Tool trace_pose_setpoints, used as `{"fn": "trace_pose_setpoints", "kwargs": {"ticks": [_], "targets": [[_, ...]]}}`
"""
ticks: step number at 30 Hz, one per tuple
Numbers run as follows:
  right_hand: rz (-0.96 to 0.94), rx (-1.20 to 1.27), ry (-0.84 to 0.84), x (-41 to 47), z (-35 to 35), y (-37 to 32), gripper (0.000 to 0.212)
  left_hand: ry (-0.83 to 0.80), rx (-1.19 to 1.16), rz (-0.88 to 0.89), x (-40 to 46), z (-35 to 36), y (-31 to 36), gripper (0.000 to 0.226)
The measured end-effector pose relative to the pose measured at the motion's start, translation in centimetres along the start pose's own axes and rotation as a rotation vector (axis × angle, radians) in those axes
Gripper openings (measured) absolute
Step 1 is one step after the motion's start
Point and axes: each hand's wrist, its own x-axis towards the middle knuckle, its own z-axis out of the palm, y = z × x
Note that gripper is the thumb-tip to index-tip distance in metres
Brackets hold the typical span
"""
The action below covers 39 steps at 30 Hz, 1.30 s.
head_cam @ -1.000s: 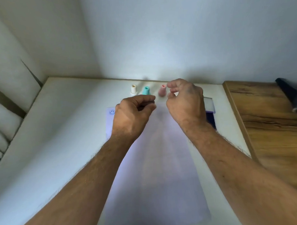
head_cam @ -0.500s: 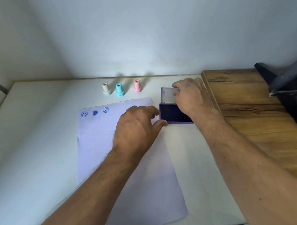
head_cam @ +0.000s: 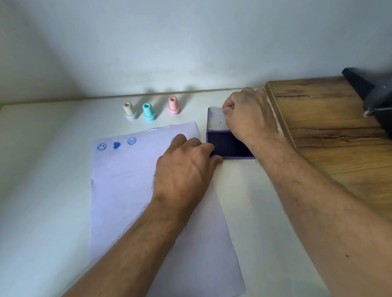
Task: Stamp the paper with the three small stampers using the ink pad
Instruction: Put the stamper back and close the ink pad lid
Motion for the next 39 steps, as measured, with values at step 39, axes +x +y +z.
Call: {"fn": "trace_pose_setpoints", "kwargs": {"ticks": [39], "targets": [[-0.129, 0.144, -0.240, -7.4, -2.4, -0.3, 0.075, -0.158, -0.266, -0.121, 0.8, -1.5, -0.7, 0.055]]}}
